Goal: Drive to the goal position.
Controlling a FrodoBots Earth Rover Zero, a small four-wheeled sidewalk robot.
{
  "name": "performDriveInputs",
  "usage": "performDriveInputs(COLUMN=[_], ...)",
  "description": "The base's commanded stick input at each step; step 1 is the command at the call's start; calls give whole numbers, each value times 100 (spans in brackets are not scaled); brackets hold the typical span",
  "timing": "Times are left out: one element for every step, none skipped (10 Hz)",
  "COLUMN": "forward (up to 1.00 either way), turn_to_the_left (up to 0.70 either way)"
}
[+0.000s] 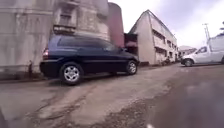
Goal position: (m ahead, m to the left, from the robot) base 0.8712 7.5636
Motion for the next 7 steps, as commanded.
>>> performDriveInputs(forward=[0,0,0,0,0,0,0], turn_to_the_left=[85,85,85,85,85,85,85])
